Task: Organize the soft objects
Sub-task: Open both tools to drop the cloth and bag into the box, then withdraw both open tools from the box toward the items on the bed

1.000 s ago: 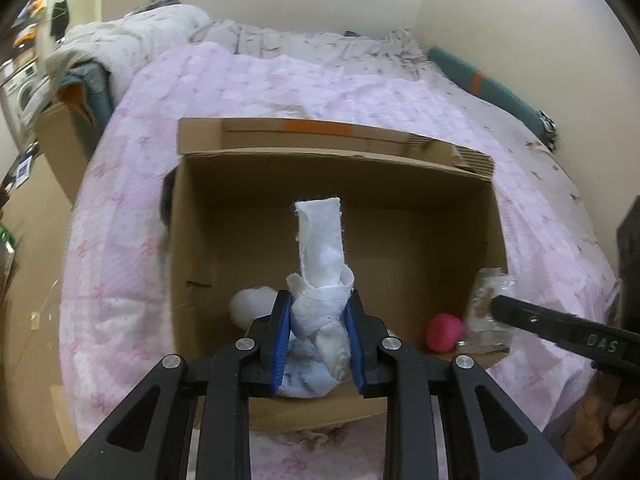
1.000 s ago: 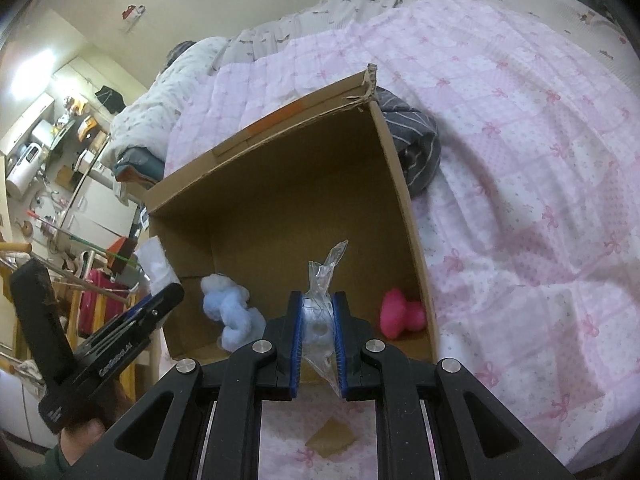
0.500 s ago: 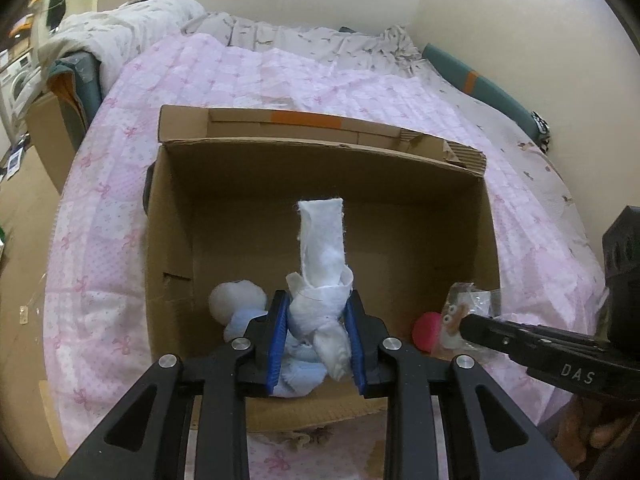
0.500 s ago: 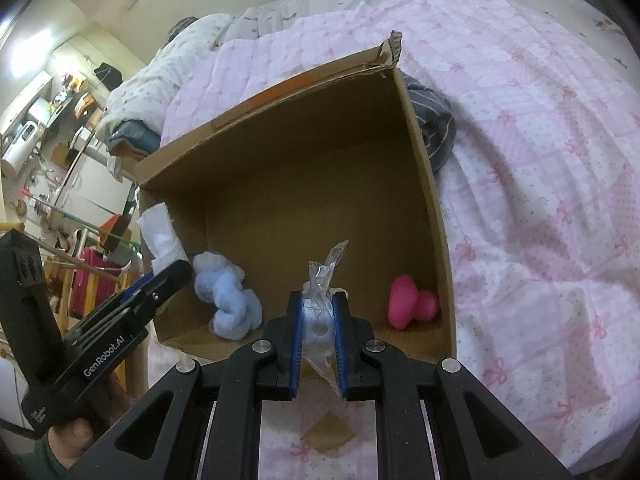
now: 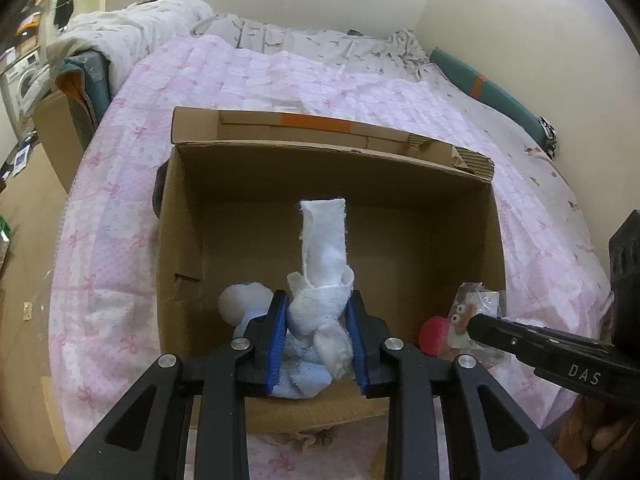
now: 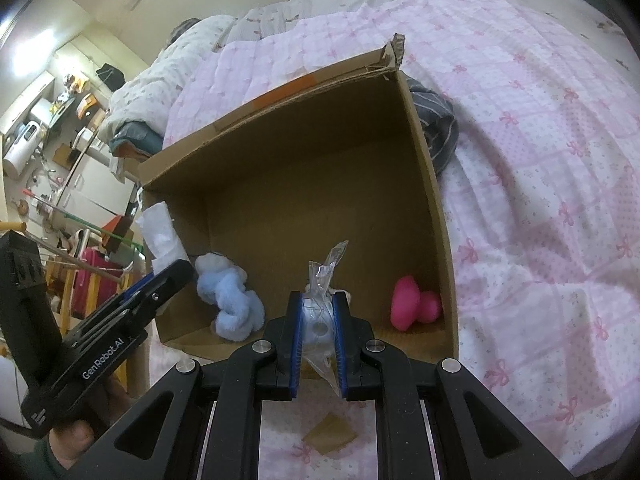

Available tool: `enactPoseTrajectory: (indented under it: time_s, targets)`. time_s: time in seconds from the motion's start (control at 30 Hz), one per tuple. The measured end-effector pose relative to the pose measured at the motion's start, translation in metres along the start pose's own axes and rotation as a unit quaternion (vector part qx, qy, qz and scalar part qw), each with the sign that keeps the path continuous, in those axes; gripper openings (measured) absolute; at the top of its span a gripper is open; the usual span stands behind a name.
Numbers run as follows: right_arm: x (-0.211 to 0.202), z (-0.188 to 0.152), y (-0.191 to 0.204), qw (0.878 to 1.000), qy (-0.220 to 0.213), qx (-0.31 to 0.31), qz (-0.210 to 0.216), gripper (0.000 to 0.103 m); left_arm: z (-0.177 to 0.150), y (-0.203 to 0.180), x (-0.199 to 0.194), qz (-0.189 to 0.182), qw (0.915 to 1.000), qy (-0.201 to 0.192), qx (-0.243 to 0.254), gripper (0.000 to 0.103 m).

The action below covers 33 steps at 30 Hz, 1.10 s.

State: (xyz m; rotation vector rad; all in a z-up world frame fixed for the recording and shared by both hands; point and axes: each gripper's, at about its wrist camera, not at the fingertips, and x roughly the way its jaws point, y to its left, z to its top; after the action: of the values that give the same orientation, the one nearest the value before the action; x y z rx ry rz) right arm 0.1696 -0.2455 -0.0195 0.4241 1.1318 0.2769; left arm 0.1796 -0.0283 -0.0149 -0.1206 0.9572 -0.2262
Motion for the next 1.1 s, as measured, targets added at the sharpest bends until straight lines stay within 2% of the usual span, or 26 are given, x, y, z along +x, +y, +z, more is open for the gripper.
enactPoseTrajectory:
  time_s: [0.27,0.3,0.33,0.37,0.4,0.5,0.57,0.67,0.73,0.8,0.87,0.97,1.1]
  targets:
    - [0.002,0.0,0.0,1.0,0.003,-0.002,-0.003,0.016,0.0,0.008,0.0,0.006,0.9998,0.003,-0.017,0.029]
    - [0.003,-0.001,0.001,1.0,0.005,-0.003,-0.005,0.016,0.0,0.008,0.002,0.012,0.9998,0.005,-0.017,0.032]
    - [0.004,-0.001,0.001,1.0,0.006,-0.004,-0.005,0.016,-0.001,0.008,0.003,0.017,0.9997,0.009,-0.017,0.044]
    - [0.005,0.0,0.001,1.0,0.006,-0.004,-0.004,0.016,-0.002,0.008,0.004,0.022,0.9995,0.013,-0.018,0.061]
    - [0.005,0.0,0.002,1.0,0.006,-0.004,-0.005,0.016,-0.002,0.008,0.005,0.028,0.9992,0.017,-0.021,0.065]
    - [0.005,0.0,0.002,1.0,0.005,-0.002,-0.005,0.016,-0.005,0.013,0.01,0.017,0.9985,0.036,-0.039,0.071]
    - [0.004,0.0,0.002,1.0,0.004,-0.001,-0.006,0.016,-0.009,0.015,0.021,0.011,0.9961,0.07,-0.053,0.077]
    - [0.004,0.001,-0.001,1.0,0.004,0.008,0.001,0.018,-0.016,0.021,0.037,-0.004,0.991,0.11,-0.077,0.077]
    - [0.002,0.002,-0.005,1.0,0.0,0.017,0.0,0.034,-0.018,0.024,0.042,-0.021,0.988,0.12,-0.095,0.077]
    - [0.0,0.004,-0.009,0.999,-0.006,0.032,0.01,0.08,-0.016,0.023,0.04,-0.034,0.9883,0.112,-0.098,0.077]
    - [-0.005,0.004,-0.01,0.999,-0.022,0.04,0.015,0.081,-0.014,0.017,0.033,-0.034,0.992,0.095,-0.076,0.077]
    - [-0.006,0.005,-0.009,0.999,-0.02,0.037,0.02,0.081,-0.012,0.005,0.022,-0.017,0.9966,0.073,-0.033,0.077]
    - [-0.003,0.005,-0.008,0.999,-0.013,0.036,0.016,0.081,-0.014,0.004,0.015,0.002,0.998,0.061,-0.02,0.077]
